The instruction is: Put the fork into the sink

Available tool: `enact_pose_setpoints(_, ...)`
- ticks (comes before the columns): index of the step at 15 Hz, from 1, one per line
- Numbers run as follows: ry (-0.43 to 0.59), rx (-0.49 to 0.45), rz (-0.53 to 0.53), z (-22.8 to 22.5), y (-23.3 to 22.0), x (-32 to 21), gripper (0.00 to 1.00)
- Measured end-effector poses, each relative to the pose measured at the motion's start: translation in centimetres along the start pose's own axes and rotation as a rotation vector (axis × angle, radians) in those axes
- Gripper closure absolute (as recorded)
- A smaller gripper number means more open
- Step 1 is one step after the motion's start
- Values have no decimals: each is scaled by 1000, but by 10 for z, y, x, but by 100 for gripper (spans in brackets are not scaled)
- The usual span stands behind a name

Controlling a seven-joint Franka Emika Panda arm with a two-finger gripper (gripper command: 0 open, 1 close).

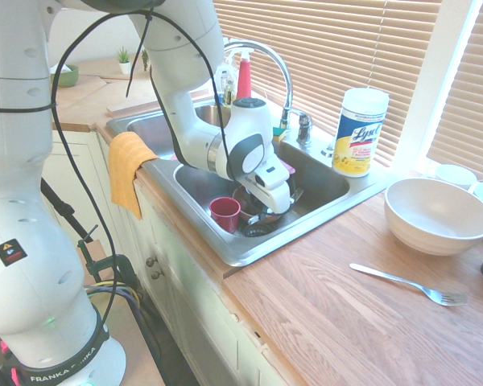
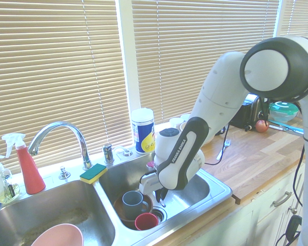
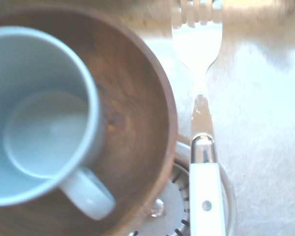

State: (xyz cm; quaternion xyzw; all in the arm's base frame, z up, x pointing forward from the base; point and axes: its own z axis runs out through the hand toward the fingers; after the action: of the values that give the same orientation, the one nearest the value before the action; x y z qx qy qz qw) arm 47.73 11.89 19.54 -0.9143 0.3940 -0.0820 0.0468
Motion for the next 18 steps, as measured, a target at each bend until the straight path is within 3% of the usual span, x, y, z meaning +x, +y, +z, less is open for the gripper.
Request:
enact_pose_setpoints(3, -1, -18, 7, 14, 2, -7, 100)
enact_pose_setpoints(4, -7, -23, 16, 17, 3, -10, 0)
enact_pose_setpoints(11, -28, -52, 55, 34, 12, -12, 0)
enact_pose_setpoints(18, -15, -12, 58, 21, 5, -7, 0)
